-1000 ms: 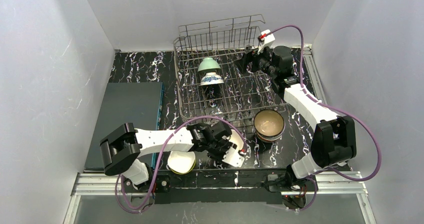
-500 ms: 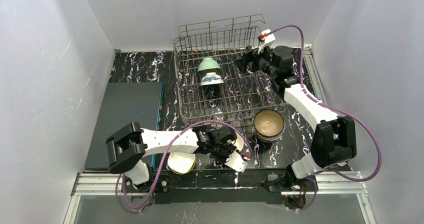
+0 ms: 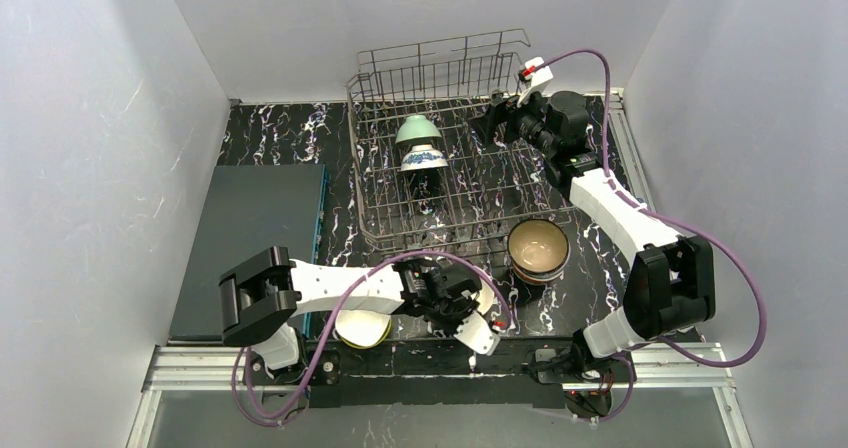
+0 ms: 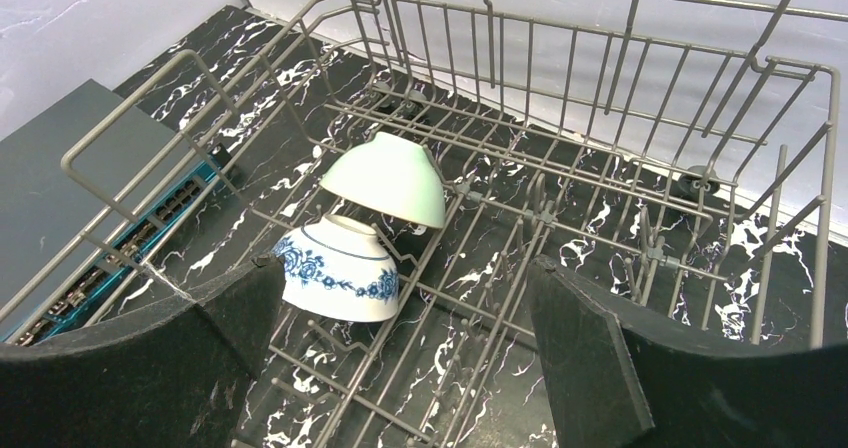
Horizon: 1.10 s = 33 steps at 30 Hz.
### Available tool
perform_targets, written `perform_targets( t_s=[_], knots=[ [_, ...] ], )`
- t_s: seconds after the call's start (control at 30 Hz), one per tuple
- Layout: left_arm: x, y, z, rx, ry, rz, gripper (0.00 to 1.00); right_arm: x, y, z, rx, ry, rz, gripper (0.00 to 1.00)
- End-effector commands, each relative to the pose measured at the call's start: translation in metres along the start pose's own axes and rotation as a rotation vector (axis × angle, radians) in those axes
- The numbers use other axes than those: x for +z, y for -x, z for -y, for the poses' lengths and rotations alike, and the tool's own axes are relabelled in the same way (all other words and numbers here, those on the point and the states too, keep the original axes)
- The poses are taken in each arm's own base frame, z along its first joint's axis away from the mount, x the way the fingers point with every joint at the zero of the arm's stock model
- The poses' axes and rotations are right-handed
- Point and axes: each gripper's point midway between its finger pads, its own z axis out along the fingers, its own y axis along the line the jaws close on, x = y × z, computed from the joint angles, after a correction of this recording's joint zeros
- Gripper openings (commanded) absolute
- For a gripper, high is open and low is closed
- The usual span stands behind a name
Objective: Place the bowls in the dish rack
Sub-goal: Pick up the bowl from the center of the board.
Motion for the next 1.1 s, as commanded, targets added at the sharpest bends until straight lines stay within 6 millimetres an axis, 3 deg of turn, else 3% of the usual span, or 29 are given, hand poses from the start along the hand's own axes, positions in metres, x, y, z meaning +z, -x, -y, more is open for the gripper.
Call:
perform_targets(
  t_s=[0.0,0.2,0.3,0.53,0.67,0.83,1.07],
  knots=[
    [-0.007,0.002,0.008,0.001,-0.03,-0.008,0.0,-0.008,0.033,-0.009,-0.028,0.019,0.092,0.99],
    [-0.03,0.022,-0.003,-0.02,0.031,0.078,0.0,-0.011,0.04,-0.012,-0.02,0.023,0.11,0.99],
    [-0.044,0.04,0.002,-0.017,-0.001,0.186,0.0,-0.012,0.044,-0.015,-0.009,0.034,0.123,0.99],
    [-0.078,0.057,0.008,-0.022,-0.036,0.355,0.0,-0.016,0.056,-0.018,-0.007,0.041,0.154,0.99],
    [-0.106,0.08,0.009,-0.028,-0.063,0.542,0.0,-0.02,0.063,-0.018,-0.013,0.031,0.167,0.99],
    [-0.141,0.092,-0.012,-0.064,0.001,0.714,0.0,-0.025,0.071,-0.02,-0.023,0.028,0.182,0.99],
    [-0.191,0.083,-0.057,-0.147,0.178,0.916,0.0,-0.029,0.079,-0.023,0.013,0.027,0.199,0.99]
  ],
)
